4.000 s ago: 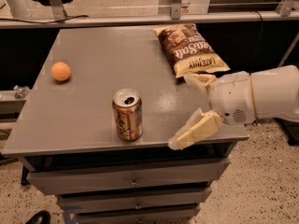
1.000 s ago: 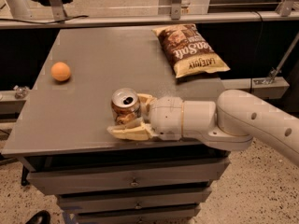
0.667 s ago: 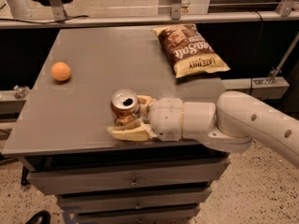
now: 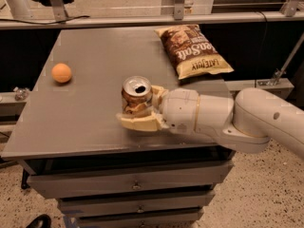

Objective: Pick orange can

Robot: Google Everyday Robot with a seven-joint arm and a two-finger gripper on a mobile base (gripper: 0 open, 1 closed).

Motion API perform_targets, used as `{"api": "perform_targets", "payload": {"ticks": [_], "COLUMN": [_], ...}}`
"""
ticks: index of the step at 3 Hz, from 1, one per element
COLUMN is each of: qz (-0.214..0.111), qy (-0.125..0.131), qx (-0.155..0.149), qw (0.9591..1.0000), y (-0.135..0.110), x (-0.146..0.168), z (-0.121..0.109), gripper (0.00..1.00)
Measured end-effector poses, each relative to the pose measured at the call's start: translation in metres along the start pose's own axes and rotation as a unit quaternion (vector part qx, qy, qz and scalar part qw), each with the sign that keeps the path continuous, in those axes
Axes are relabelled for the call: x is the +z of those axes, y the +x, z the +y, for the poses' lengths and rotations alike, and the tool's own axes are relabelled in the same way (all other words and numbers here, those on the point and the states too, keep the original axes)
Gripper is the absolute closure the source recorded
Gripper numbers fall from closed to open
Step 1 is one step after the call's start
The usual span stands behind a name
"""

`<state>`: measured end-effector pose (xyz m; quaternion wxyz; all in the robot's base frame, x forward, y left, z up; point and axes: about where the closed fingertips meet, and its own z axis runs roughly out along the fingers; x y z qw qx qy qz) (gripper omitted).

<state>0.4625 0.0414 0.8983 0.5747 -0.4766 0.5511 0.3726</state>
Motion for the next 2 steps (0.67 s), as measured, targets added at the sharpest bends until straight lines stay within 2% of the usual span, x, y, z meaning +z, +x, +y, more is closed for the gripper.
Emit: {"api": "perform_targets", "payload": {"ticks": [1,2], "qz": [-0.010,-0.014], "qy": [0.034,0.039], "qx": [-0.016,-0.022], "qw": [0.9992,0.9989], "y": [-0.0409,-0.0496], "x": [-0.0224,-0.0246], "z": [-0.0300,-0.0356], "gripper": [1.00,1.00]}}
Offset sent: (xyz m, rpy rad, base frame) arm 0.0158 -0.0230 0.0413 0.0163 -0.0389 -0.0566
